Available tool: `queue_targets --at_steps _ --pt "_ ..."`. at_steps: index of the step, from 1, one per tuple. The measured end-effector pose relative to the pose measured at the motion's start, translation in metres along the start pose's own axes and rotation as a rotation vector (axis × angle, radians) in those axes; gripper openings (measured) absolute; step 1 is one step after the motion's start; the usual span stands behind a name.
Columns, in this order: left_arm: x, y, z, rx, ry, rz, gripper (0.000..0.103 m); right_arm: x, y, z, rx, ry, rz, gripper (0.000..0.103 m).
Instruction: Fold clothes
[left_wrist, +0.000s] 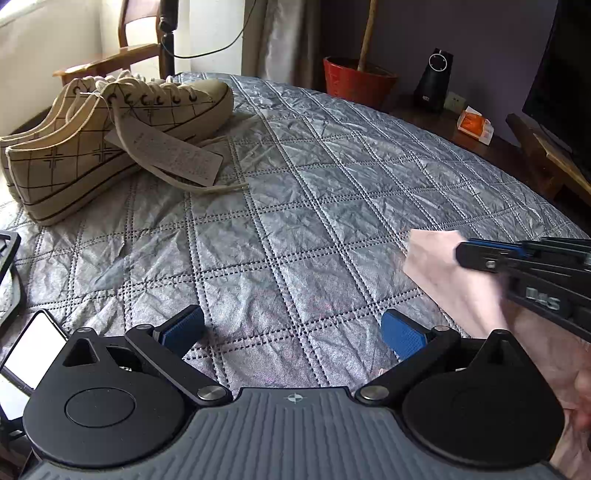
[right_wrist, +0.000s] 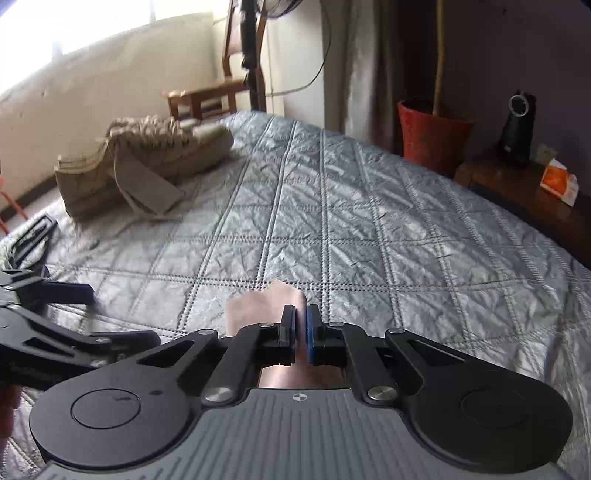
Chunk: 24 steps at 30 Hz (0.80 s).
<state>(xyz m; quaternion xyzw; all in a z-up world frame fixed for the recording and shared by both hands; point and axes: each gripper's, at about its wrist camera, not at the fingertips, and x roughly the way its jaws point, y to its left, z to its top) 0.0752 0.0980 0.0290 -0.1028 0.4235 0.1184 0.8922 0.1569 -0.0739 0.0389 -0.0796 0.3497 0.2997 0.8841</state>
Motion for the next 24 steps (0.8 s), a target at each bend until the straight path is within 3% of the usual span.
queue_targets --at_steps 7,14,19,24 --pt "-0.001 -0.005 -0.001 0.012 -0.004 -0.014 0.103 -0.063 -0.015 -0.001 0.073 -0.142 -0.011 0.006" --pt "-0.005 -0.030 -0.011 0.184 -0.069 -0.166 0.103 -0.126 -0.027 -0.024 0.141 -0.263 0.045 0.006" --pt "-0.011 -0.045 -0.017 0.314 -0.119 -0.223 0.103 -0.153 -0.036 -0.054 0.180 -0.286 0.064 0.006" --pt "-0.006 -0.042 -0.014 0.285 -0.098 -0.268 0.103 -0.166 -0.036 -0.086 0.192 -0.275 0.062 0.006"
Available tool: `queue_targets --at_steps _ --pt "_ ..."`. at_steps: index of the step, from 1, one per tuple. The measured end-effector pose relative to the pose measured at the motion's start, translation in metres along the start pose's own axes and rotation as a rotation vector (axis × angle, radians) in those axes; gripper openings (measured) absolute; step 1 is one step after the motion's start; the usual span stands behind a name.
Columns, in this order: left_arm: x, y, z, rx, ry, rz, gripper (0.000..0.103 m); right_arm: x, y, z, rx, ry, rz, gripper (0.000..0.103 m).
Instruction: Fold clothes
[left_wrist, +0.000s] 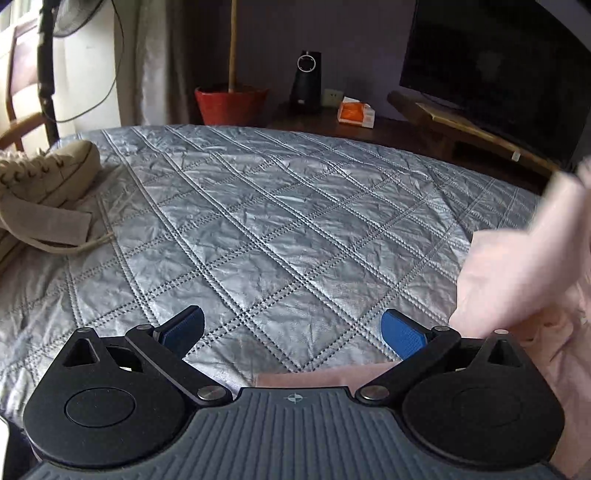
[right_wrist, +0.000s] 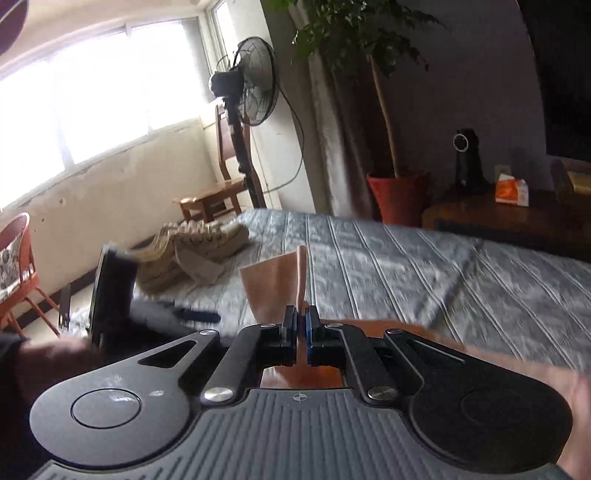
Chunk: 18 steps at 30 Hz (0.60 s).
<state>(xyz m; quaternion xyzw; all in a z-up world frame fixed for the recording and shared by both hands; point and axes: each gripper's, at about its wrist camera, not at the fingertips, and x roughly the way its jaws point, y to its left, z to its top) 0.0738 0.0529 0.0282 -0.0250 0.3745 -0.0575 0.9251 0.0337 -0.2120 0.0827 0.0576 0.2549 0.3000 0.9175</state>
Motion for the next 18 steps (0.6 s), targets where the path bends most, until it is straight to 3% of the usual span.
queue_targets --at_steps 4,7,12,18 --pt "0.001 0.002 0.003 -0.011 -0.016 0.009 0.103 -0.007 0.001 -0.022 0.028 -0.015 -0.005 0.006" --pt "0.004 0.001 0.005 -0.006 -0.011 0.002 0.103 -0.009 0.006 -0.038 0.041 -0.023 0.048 0.006" --pt "0.007 -0.005 0.007 0.015 -0.014 -0.012 0.103 -0.006 0.024 -0.050 -0.048 0.047 0.054 0.006" --pt "0.003 -0.005 0.010 0.035 -0.034 -0.085 0.103 -0.007 0.033 -0.060 -0.102 0.058 0.022 0.006"
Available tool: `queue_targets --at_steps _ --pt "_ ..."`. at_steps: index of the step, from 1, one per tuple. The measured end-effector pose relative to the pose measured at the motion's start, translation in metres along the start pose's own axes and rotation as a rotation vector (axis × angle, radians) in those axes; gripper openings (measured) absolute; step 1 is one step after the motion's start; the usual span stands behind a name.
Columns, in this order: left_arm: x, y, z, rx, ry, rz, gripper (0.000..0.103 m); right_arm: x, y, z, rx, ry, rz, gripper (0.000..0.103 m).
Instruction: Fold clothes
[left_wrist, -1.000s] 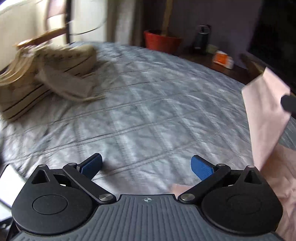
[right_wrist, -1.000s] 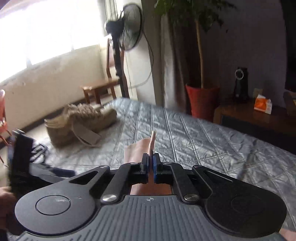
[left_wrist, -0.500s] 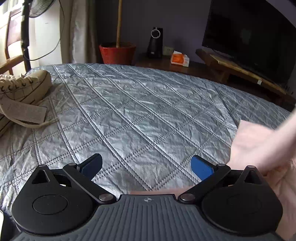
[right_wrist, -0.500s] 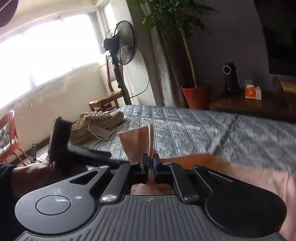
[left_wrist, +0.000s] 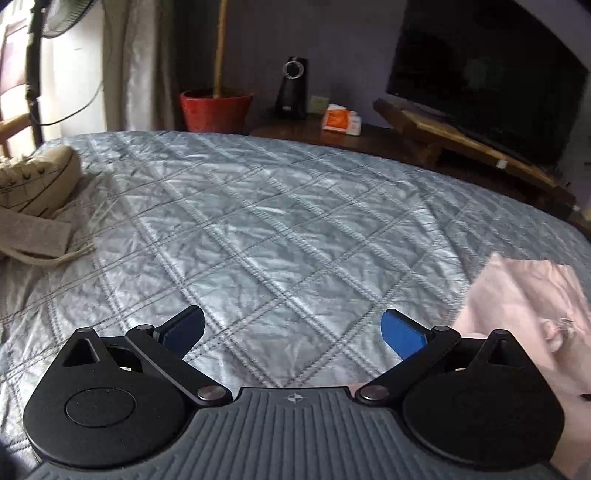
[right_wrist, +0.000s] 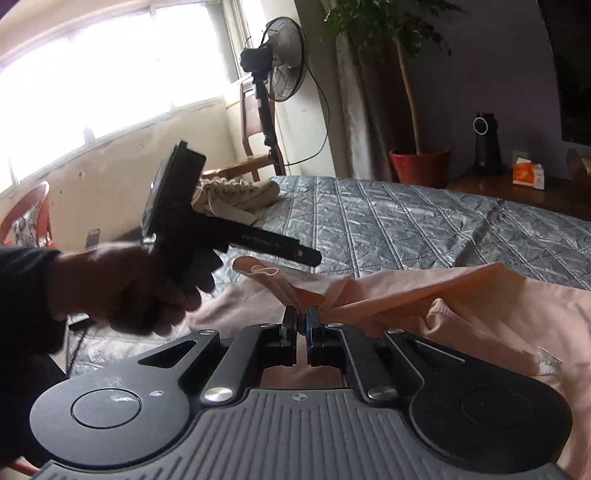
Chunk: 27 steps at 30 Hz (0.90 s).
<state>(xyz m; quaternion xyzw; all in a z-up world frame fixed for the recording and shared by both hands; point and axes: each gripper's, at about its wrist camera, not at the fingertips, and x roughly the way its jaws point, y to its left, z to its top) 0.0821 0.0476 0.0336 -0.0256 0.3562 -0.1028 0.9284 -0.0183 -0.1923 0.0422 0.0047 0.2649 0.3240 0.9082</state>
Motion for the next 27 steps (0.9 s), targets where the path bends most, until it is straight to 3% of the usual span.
queue_targets --at_steps 6,13,18,24,27 --pt "-0.011 -0.017 0.001 0.142 -0.053 -0.069 0.103 0.011 0.022 -0.007 -0.166 0.054 -0.052 0.007" --pt "-0.028 -0.063 -0.018 0.499 -0.113 -0.131 0.103 0.018 0.033 -0.018 -0.296 0.101 -0.085 0.007" --pt "-0.050 -0.089 -0.033 0.690 -0.192 -0.264 0.103 0.017 0.033 -0.021 -0.339 0.119 -0.094 0.007" --pt "-0.038 -0.098 -0.038 0.661 -0.058 -0.334 0.103 0.018 0.036 -0.028 -0.412 0.154 -0.113 0.009" --pt "-0.031 -0.106 -0.038 0.669 -0.034 -0.260 0.103 0.017 0.037 -0.030 -0.431 0.158 -0.118 0.009"
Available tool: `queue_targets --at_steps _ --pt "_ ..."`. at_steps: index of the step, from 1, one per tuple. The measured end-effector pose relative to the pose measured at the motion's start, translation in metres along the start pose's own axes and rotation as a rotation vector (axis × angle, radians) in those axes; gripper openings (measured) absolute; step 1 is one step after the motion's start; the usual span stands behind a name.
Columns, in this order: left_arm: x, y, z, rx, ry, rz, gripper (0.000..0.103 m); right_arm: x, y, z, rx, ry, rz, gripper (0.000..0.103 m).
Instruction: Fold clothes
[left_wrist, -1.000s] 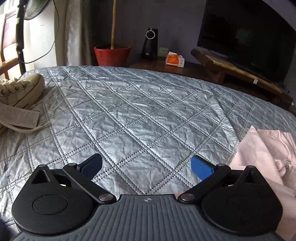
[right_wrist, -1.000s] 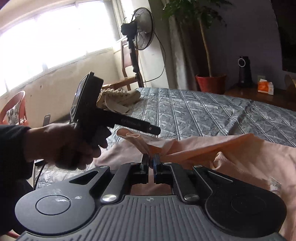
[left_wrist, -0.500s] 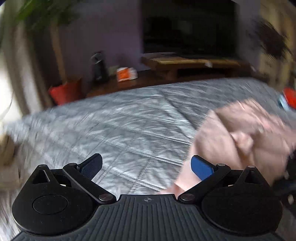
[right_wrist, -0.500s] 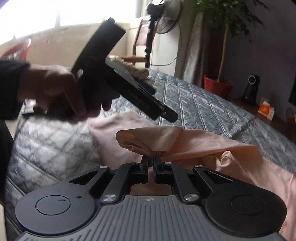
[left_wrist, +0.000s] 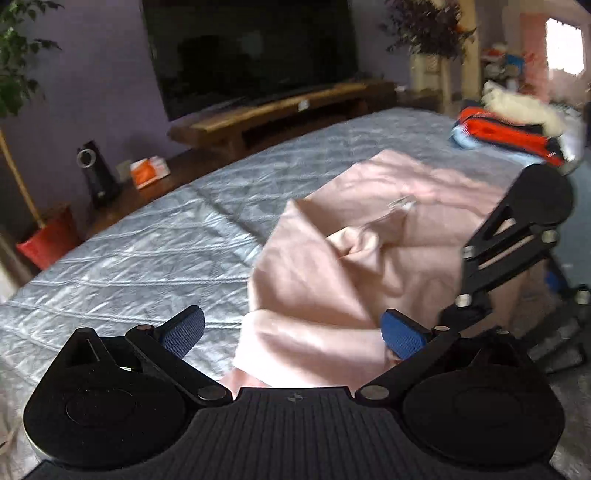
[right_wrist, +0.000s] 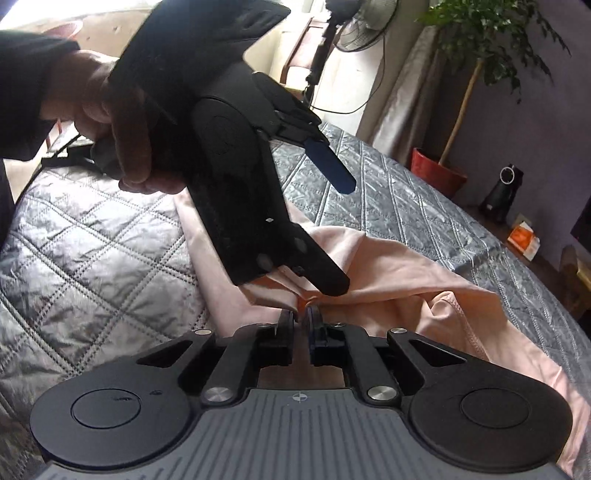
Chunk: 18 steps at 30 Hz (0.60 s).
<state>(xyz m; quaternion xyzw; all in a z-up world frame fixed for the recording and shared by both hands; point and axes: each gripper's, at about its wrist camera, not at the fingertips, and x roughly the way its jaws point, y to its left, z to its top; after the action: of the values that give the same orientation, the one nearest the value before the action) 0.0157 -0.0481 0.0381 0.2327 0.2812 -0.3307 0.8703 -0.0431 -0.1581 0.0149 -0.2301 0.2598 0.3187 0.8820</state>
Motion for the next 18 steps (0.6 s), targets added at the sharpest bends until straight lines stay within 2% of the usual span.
queue_targets --at_steps 2,6,8,11,13,16,18 --pt "0.005 -0.003 0.001 0.004 0.022 0.031 0.103 -0.001 -0.001 0.000 0.000 -0.003 -0.004 0.009" --pt "0.003 -0.008 0.006 0.003 0.027 0.027 0.103 0.000 -0.002 0.000 0.000 0.003 0.001 0.010" --pt "0.006 -0.009 0.008 -0.021 0.046 0.057 0.102 0.000 -0.002 0.001 -0.002 0.003 0.004 0.011" --pt "0.013 0.000 0.009 -0.126 0.101 0.129 0.099 -0.001 -0.002 0.001 -0.009 -0.003 0.007 0.014" --pt "0.016 0.011 0.008 -0.223 0.137 0.152 0.098 -0.001 -0.002 0.002 -0.012 -0.007 0.009 0.014" --pt "0.019 0.028 0.008 -0.382 0.181 0.161 0.098 -0.002 0.000 0.003 -0.025 -0.011 0.008 0.014" --pt "0.018 0.034 0.009 -0.455 0.192 0.140 0.098 -0.002 0.002 0.004 -0.038 -0.011 0.008 0.014"
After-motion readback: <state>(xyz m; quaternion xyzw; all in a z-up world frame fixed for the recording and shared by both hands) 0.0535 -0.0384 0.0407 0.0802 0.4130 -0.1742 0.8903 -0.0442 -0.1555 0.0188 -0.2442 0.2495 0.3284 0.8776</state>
